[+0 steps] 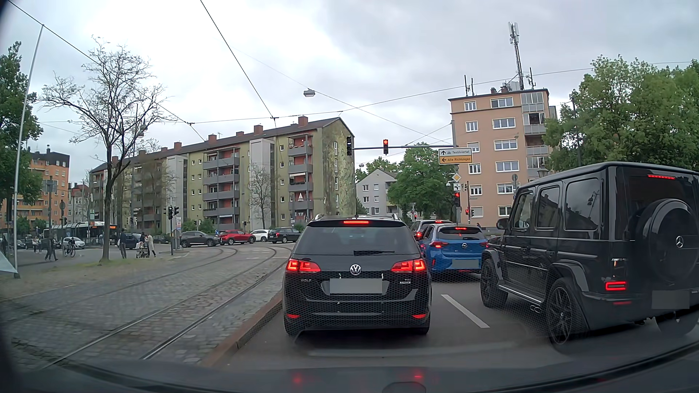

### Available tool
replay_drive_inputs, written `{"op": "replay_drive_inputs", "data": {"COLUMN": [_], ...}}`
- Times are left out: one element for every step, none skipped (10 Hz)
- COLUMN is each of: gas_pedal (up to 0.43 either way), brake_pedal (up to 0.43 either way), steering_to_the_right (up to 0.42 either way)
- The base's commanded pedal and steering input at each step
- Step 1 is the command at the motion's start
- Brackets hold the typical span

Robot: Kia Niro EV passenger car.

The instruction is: Follow the waypoints while adhering to traffic rules and regulations

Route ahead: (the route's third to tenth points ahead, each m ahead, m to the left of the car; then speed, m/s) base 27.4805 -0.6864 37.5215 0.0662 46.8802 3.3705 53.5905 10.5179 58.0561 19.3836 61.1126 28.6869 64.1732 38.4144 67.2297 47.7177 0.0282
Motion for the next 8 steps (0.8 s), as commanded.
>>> {"op": "replay_drive_inputs", "data": {"gas_pedal": [0.0,0.0,0.0,0.0,0.0,0.0,0.0,0.0], "brake_pedal": [0.195,0.195,0.201,0.207,0.207,0.213,0.213,0.22], "steering_to_the_right": [-0.01,-0.01,-0.01,-0.01,-0.01,-0.01,-0.01,-0.01]}}
